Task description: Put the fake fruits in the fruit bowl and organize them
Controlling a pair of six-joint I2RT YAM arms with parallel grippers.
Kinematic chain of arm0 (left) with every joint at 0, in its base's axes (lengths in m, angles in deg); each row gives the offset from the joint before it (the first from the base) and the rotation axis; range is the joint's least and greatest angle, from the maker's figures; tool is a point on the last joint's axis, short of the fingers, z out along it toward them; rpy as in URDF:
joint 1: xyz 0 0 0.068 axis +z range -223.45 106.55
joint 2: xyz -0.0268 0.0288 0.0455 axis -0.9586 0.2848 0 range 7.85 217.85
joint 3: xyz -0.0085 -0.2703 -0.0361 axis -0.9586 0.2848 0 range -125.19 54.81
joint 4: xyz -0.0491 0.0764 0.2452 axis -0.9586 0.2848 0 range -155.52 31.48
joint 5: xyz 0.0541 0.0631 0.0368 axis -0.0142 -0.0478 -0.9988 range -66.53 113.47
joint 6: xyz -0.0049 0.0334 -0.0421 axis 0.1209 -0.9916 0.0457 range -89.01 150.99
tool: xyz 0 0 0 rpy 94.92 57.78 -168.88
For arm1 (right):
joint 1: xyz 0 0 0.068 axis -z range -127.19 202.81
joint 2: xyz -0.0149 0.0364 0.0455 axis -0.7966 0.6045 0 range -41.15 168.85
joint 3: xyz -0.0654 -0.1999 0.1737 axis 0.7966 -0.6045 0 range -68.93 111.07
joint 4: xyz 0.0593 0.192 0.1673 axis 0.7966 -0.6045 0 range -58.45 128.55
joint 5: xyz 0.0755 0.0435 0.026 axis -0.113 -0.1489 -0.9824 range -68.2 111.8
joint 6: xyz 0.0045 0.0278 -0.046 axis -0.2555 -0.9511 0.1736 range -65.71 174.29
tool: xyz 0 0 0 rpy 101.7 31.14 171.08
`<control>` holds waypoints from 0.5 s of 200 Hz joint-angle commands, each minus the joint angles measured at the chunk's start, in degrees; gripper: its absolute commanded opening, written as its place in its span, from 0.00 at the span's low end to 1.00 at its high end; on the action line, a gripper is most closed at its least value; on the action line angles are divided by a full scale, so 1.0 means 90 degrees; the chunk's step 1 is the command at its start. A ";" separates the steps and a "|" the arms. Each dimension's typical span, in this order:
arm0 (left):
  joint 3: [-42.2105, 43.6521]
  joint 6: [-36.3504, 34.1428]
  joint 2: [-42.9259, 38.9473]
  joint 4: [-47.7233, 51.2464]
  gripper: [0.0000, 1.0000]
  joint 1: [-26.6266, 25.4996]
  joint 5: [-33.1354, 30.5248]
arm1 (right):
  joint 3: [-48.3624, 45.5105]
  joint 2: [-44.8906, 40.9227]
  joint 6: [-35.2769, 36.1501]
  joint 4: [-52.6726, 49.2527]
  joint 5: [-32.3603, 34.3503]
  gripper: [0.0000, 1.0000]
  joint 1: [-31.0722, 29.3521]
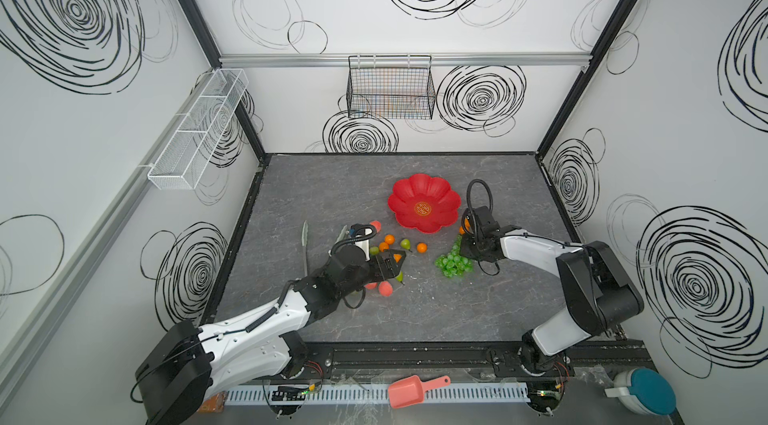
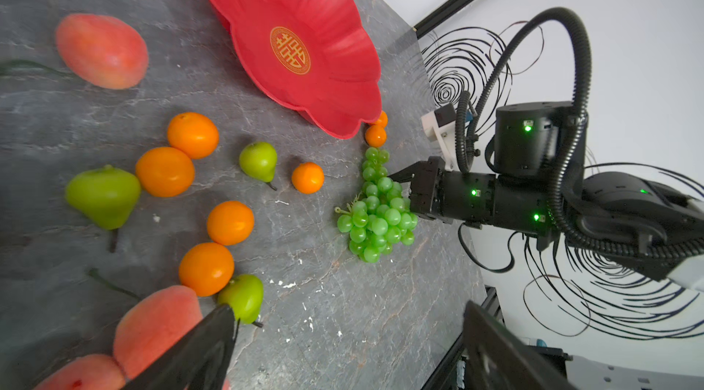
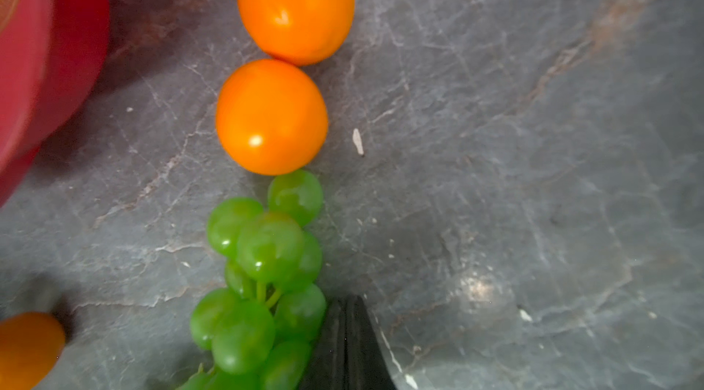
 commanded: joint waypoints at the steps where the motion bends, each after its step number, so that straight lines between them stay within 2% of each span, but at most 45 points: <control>1: 0.0087 -0.0144 -0.0273 0.0074 0.96 0.0175 0.0091 | -0.0043 0.0023 -0.0101 -0.0322 0.0344 0.11 -0.0031; 47: -0.0147 -0.0811 -0.0281 0.0249 0.96 -0.0058 0.0119 | -0.0292 -0.0961 -0.0159 -0.0837 0.0851 0.29 -0.0030; 100: -0.0367 -0.0969 0.0387 -0.0349 0.96 -0.1276 -0.0151 | -0.0868 -0.1973 -0.0348 -0.1355 0.0605 0.25 -0.0351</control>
